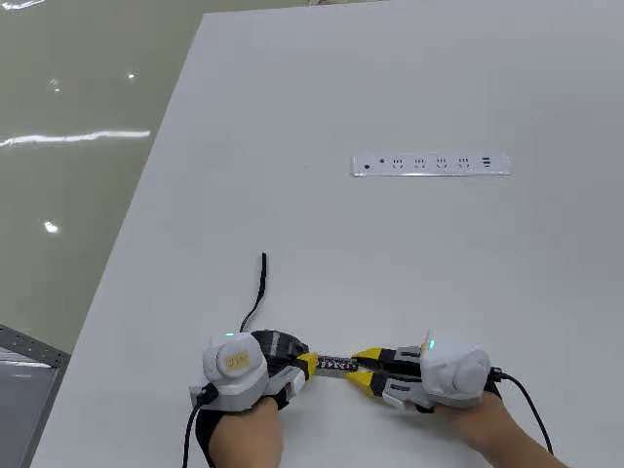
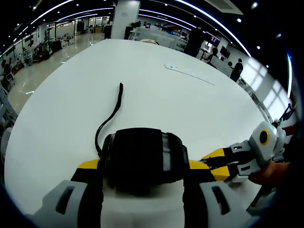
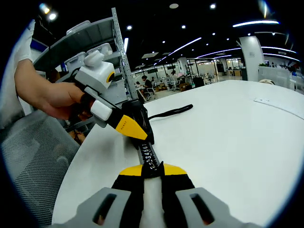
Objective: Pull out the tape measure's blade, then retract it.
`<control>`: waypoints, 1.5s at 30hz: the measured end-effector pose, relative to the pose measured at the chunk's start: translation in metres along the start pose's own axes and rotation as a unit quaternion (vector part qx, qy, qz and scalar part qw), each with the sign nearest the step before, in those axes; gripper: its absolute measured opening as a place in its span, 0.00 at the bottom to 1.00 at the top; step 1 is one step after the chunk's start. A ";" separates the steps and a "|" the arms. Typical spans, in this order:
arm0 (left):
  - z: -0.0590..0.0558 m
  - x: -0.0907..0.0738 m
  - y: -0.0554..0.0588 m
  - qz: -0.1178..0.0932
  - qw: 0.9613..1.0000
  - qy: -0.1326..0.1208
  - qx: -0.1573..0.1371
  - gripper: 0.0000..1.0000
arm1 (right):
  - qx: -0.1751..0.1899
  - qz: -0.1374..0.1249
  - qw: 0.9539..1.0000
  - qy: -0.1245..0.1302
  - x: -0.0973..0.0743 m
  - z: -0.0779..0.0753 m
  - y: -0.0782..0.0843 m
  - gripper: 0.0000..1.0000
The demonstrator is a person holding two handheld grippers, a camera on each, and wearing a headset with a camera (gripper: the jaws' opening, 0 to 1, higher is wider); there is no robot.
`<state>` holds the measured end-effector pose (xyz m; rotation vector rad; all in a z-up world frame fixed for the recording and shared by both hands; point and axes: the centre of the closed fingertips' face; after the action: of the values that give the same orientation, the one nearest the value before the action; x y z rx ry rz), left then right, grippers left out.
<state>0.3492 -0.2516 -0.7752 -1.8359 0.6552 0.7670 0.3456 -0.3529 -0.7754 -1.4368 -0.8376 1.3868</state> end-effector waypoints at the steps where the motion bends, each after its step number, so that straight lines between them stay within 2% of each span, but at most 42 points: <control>1: 0.000 0.000 0.000 0.000 1.000 0.000 0.000 0.66 | 0.000 0.000 1.000 -0.001 0.001 0.000 -0.001 0.12; 19: 0.000 -0.001 0.000 0.000 1.000 0.003 -0.006 0.66 | -0.008 0.000 1.000 -0.008 0.027 0.004 -0.009 0.12; 44: 0.000 -0.001 -0.001 -0.005 1.000 0.015 -0.022 0.67 | -0.031 0.006 0.999 -0.017 0.053 0.010 -0.017 0.11; 45: 0.000 -0.001 -0.002 -0.006 1.000 0.014 -0.021 0.67 | -0.024 0.003 1.000 -0.016 0.052 0.008 -0.017 0.11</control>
<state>0.3493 -0.2506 -0.7732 -1.8902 0.6501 0.7522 0.3469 -0.2974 -0.7768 -1.4576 -0.8935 1.4069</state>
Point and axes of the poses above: the centre of the closed fingertips' face, and the gripper's own axes: x roughly forward along the fingers, z roughly to its left, y roughly out of its underside, and after that the axes turned 10 degrees about -x, right-handed
